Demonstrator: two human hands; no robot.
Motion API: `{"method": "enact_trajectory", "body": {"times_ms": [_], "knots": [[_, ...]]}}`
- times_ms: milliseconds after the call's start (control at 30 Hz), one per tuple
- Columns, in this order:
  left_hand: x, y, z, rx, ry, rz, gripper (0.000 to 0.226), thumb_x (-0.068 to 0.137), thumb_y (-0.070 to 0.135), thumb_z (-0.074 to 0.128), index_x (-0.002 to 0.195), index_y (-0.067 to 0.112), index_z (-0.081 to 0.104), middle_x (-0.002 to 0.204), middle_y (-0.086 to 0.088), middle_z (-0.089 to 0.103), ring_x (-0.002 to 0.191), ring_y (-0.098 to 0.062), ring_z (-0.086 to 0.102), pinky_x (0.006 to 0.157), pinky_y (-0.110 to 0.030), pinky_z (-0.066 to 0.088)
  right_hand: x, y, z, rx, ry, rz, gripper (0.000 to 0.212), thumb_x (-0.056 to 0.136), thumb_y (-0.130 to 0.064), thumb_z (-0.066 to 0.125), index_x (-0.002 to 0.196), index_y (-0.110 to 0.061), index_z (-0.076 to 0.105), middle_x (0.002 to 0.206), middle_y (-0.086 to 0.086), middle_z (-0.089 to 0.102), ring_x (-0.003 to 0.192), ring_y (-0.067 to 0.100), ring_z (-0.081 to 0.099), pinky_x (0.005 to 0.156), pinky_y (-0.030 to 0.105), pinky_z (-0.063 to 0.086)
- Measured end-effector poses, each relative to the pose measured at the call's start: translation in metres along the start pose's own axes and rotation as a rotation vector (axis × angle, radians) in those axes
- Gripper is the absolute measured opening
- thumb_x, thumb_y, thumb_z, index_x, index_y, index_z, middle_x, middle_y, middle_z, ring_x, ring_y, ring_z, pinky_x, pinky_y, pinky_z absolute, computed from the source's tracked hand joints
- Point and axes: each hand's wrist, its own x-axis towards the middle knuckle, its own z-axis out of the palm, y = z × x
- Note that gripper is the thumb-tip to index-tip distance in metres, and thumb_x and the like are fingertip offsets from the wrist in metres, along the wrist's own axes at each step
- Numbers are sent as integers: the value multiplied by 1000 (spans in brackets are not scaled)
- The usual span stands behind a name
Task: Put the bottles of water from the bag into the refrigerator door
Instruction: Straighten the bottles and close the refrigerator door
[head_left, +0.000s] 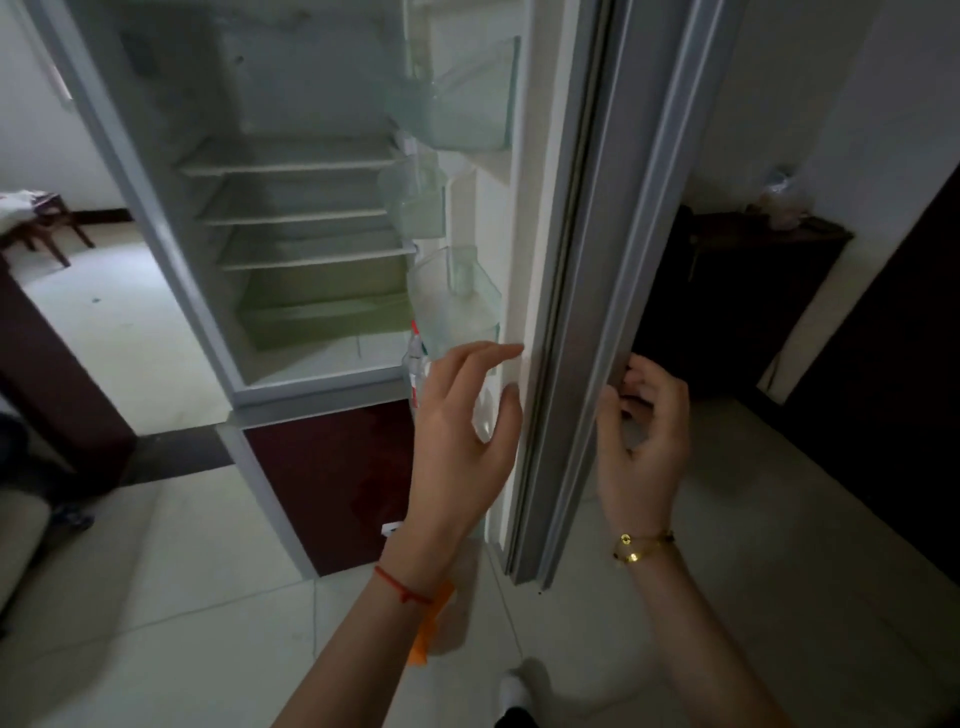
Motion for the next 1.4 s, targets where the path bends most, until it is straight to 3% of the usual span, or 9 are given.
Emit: {"method": "enact_trajectory", "body": {"times_ms": [233, 400, 467, 633, 733, 867, 933, 1200, 1400], "knots": [[-20, -1, -40, 20, -36, -2, 29, 90, 9, 57, 117, 15, 66, 112, 5, 65, 107, -8, 62, 91, -31, 52, -26, -34, 28, 125, -208, -16, 23, 95, -18, 49, 116, -13, 59, 106, 0, 63, 99, 13, 63, 87, 31, 53], [-26, -13, -69, 64, -5, -80, 36, 91, 17, 58, 126, 17, 60, 116, 7, 62, 109, -4, 59, 94, -20, 50, -40, -54, 57, 176, -365, -46, 26, 96, -17, 47, 119, -18, 59, 110, -15, 62, 102, 0, 61, 86, 12, 46], [-28, -22, -80, 69, 31, -105, 37, 90, 20, 60, 127, 17, 58, 117, 7, 61, 110, -4, 59, 94, -18, 49, -46, -60, 72, 178, -435, -67, 28, 96, -21, 47, 123, -23, 56, 114, -19, 60, 106, -2, 59, 88, 11, 45], [-17, -48, -111, 183, 178, -150, 35, 86, 27, 66, 119, 15, 59, 113, 5, 63, 103, 0, 59, 89, -9, 46, -51, -69, 113, 204, -602, -136, 38, 98, -25, 42, 135, -23, 47, 136, -10, 49, 130, 5, 45, 108, 26, 41], [-6, -65, -130, 218, 256, -202, 35, 83, 30, 70, 114, 18, 58, 111, 7, 63, 99, -1, 61, 85, -11, 50, -50, -76, 141, 204, -685, -189, 45, 97, -33, 37, 140, -21, 44, 150, -7, 35, 141, 11, 32, 115, 33, 32], [6, -88, -156, 235, 341, -230, 29, 84, 20, 70, 110, 19, 58, 107, 14, 60, 93, 3, 60, 80, -13, 53, -50, -85, 183, 163, -744, -271, 51, 97, -36, 33, 144, -17, 40, 158, -2, 24, 148, 15, 16, 121, 22, 14], [12, -102, -170, 243, 368, -251, 28, 84, 19, 69, 110, 19, 58, 107, 13, 61, 93, 1, 61, 81, -11, 51, -51, -87, 206, 132, -746, -300, 53, 97, -37, 32, 146, -18, 38, 160, -2, 18, 150, 15, 7, 122, 22, 7], [45, -172, -225, 250, 441, -312, 29, 86, 14, 67, 115, 15, 62, 112, 4, 68, 96, -8, 67, 82, -26, 59, -55, -87, 309, 77, -767, -434, 54, 98, -35, 30, 150, -23, 24, 162, -3, 11, 151, 20, -1, 122, 50, 9], [82, -219, -267, 280, 434, -388, 25, 83, 20, 71, 106, 24, 63, 102, 13, 71, 87, -5, 71, 69, -31, 61, -58, -88, 381, 7, -788, -453, 55, 99, -37, 26, 152, -27, 18, 162, -8, 2, 151, 19, -7, 121, 53, 3]]}}
